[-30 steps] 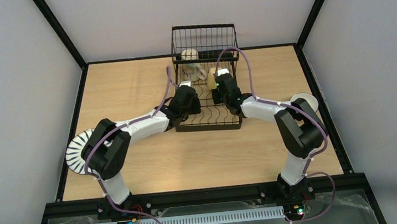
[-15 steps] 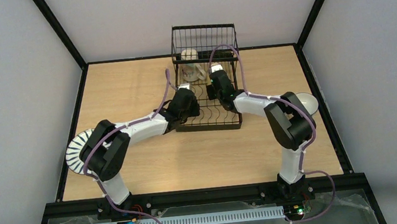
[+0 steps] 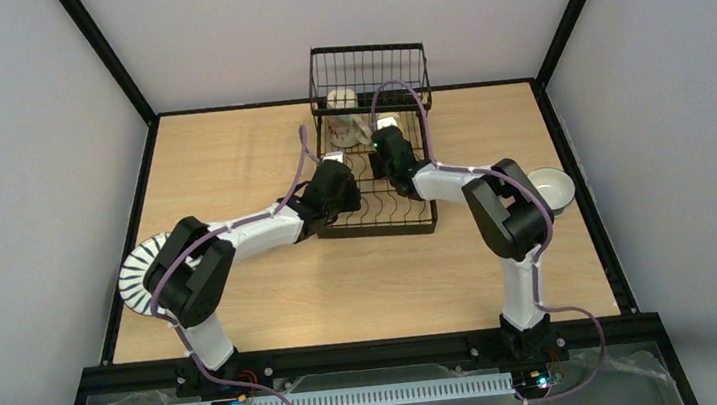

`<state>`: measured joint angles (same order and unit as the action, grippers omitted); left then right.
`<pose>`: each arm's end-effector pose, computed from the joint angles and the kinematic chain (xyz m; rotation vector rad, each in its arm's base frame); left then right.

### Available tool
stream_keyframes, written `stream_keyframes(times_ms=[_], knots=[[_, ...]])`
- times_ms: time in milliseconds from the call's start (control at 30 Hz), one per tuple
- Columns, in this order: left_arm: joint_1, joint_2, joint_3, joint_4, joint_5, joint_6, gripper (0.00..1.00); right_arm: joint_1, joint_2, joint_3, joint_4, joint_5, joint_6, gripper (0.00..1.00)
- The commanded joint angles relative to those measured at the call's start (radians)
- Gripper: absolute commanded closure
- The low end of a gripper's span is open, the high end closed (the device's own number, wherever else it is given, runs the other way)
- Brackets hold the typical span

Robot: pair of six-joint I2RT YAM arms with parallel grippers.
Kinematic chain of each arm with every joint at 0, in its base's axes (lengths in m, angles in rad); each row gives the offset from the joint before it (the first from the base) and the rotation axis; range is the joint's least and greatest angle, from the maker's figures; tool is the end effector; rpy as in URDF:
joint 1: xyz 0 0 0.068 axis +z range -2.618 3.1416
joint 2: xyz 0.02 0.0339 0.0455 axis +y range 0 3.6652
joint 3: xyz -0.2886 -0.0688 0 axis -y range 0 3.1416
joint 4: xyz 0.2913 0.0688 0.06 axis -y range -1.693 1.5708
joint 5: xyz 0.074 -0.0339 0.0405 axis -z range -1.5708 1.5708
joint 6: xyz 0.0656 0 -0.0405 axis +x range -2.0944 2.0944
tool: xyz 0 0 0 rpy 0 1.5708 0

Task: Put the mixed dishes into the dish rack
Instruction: Adjust the cup in the dish rack.

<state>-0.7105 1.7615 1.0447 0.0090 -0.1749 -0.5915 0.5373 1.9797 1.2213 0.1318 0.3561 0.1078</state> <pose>0.3403 -0.2777 0.1606 0.0443 2.3126 -0.4837 0.4389 0.2348 0.1421 -0.2644 2.1365 -0.0189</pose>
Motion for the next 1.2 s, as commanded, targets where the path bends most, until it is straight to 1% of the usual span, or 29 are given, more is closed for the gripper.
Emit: stream_keyframes(times_ms=[0,100,233,400,533,700,867,1167], knots=[[-0.001,-0.014,-0.018,0.018,0.002,0.017,0.62,0.004,0.037,0.044,0.027,0.053,-0.005,1.0],[0.0,-0.013,-0.022,0.015,0.004,0.019,0.62,0.004,0.046,0.048,0.026,0.059,0.002,1.0],[0.0,-0.016,-0.019,0.007,0.005,0.023,0.63,0.004,0.009,0.03,0.029,0.051,-0.006,1.0],[0.002,-0.021,-0.012,-0.004,0.005,0.02,0.63,0.01,-0.054,0.03,-0.037,0.028,-0.026,1.0],[0.002,-0.023,-0.001,-0.006,0.002,0.018,0.63,0.021,-0.096,0.025,-0.11,-0.019,-0.02,1.0],[0.002,-0.023,0.003,-0.006,0.0,0.015,0.63,0.033,-0.13,0.014,-0.159,-0.091,0.006,1.0],[0.003,-0.028,-0.006,-0.006,-0.001,0.011,0.64,0.034,-0.119,0.021,-0.166,-0.159,0.01,1.0],[0.008,-0.032,-0.005,-0.006,0.002,0.013,0.64,0.035,-0.066,0.043,-0.147,-0.155,0.002,1.0]])
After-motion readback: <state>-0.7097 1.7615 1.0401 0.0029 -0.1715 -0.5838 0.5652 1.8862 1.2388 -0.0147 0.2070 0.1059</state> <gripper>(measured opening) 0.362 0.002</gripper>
